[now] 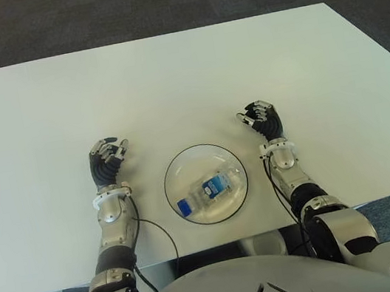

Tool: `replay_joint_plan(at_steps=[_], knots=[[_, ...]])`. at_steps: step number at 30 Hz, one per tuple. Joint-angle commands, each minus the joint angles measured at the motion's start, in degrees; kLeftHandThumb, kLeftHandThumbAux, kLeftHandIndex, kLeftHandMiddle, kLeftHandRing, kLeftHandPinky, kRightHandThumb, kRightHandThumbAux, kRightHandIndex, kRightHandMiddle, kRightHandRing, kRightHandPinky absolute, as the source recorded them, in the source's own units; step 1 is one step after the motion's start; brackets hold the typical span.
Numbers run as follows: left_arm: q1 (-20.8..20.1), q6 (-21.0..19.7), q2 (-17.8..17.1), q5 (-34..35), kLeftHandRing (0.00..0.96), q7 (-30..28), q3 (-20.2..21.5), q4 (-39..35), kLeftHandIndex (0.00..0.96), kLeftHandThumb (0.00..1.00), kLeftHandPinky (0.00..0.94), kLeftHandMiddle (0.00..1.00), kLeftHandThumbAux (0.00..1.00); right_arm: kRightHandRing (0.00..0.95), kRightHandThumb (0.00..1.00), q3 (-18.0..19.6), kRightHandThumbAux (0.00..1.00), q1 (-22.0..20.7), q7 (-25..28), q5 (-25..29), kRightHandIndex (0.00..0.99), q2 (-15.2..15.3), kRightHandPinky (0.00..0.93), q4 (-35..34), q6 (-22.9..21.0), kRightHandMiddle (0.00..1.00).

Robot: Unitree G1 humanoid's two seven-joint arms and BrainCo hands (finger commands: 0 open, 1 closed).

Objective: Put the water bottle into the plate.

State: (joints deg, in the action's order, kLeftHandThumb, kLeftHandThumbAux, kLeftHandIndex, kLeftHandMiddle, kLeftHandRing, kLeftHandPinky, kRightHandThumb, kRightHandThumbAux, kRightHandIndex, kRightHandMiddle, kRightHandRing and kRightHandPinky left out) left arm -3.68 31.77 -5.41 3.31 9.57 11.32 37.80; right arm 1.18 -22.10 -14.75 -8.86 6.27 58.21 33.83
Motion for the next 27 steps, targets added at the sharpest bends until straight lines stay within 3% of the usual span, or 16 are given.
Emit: replay_joint_plan(at_steps=[1,7,27], knots=[[0.58,-0.74,-0.2,-0.89,0.656,-0.78,-0.36,0.52,0.435,0.707,0.647,0.671,0.713,0.663,0.709,0.01,0.729,0.92,-0.33,-0.1,0.435,-0.14,0.567,1.61,-0.61,0.679],[0.82,-0.4,-1.47,-3.08,0.661,-0.94,-1.62,0.91,0.435,0.708,0.647,0.677,0.715,0.668,0.709,0.4,0.729,0.95,-1.14,0.27,0.435,-0.5,0.557,1.8,0.64,0.683],[1.0,0.62,-3.28,-3.28,0.628,-7.07,-2.94,1.88,0.434,0.704,0.61,0.644,0.718,0.722,0.709,2.06,0.727,0.18,-3.32,1.19,0.438,-1.68,0.706,4.7,5.79,0.729]])
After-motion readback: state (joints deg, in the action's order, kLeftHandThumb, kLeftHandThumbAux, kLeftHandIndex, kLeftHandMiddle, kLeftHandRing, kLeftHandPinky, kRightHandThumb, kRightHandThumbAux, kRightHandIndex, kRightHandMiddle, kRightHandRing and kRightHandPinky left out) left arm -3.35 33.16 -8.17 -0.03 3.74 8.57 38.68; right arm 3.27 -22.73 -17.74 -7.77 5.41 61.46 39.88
